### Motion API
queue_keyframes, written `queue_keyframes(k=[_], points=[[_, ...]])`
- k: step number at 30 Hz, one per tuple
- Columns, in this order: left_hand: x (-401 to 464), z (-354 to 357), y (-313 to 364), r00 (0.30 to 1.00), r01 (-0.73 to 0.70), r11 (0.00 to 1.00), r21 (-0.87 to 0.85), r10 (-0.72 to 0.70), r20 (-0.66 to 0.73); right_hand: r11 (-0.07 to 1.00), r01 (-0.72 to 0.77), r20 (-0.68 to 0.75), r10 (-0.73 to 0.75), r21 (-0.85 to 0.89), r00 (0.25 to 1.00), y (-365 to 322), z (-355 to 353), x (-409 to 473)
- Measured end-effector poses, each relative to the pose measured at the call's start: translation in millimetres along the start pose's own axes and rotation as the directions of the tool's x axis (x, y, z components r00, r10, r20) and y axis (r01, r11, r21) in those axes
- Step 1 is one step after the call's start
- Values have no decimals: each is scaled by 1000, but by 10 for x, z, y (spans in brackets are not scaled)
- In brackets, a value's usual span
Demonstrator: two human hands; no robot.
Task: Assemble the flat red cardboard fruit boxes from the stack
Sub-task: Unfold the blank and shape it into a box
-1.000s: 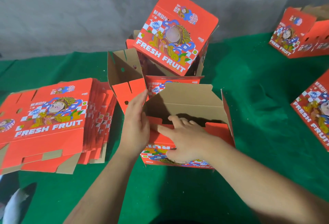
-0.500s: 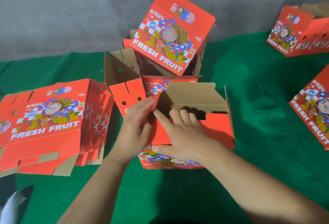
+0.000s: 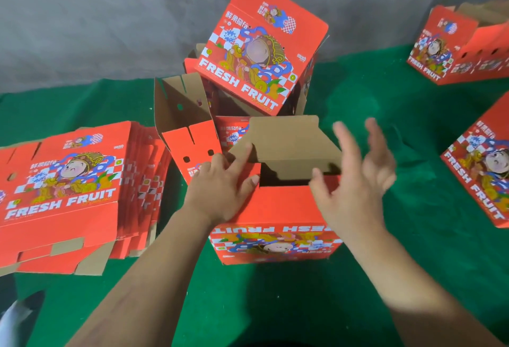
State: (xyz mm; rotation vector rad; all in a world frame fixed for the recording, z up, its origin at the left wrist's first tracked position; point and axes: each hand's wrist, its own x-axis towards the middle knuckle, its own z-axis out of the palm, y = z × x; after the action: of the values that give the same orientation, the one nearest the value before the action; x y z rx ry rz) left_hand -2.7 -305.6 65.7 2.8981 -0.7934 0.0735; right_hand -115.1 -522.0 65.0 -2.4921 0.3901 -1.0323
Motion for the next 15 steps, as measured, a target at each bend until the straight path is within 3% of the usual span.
queue_keyframes(k=[2,4,6,9,10,12,13,14,15], points=[[94,35,-55,997,74,993,-93,-76,-11,991,-110,166,97,71,981,136,27,-72],[101,93,-64,987,150,984,-98,-154,-34,994,-29,301,-5,106,954,270,64,-177],[106,147,-3,972,218,975,-51,-221,-75,993,44,277,-74,110,958,374,80,-241],[116,232,69,952,283,959,-22,-284,-119,994,38,277,-65,101,959,462,57,-159],[122,236,59,956,266,961,-68,-273,-112,995,50,292,-75,91,953,497,55,-116],[139,189,18,974,178,927,-329,-213,-73,990,-7,313,-39,144,949,545,54,-29],[138,168,-13,979,152,827,-541,-199,-29,971,-113,313,42,212,949,549,57,20],[114,120,-12,976,169,594,-786,-209,52,909,-274,308,176,313,935,517,51,75],[91,81,-3,969,198,323,-925,-207,135,795,-434,315,320,423,894,472,67,133]])
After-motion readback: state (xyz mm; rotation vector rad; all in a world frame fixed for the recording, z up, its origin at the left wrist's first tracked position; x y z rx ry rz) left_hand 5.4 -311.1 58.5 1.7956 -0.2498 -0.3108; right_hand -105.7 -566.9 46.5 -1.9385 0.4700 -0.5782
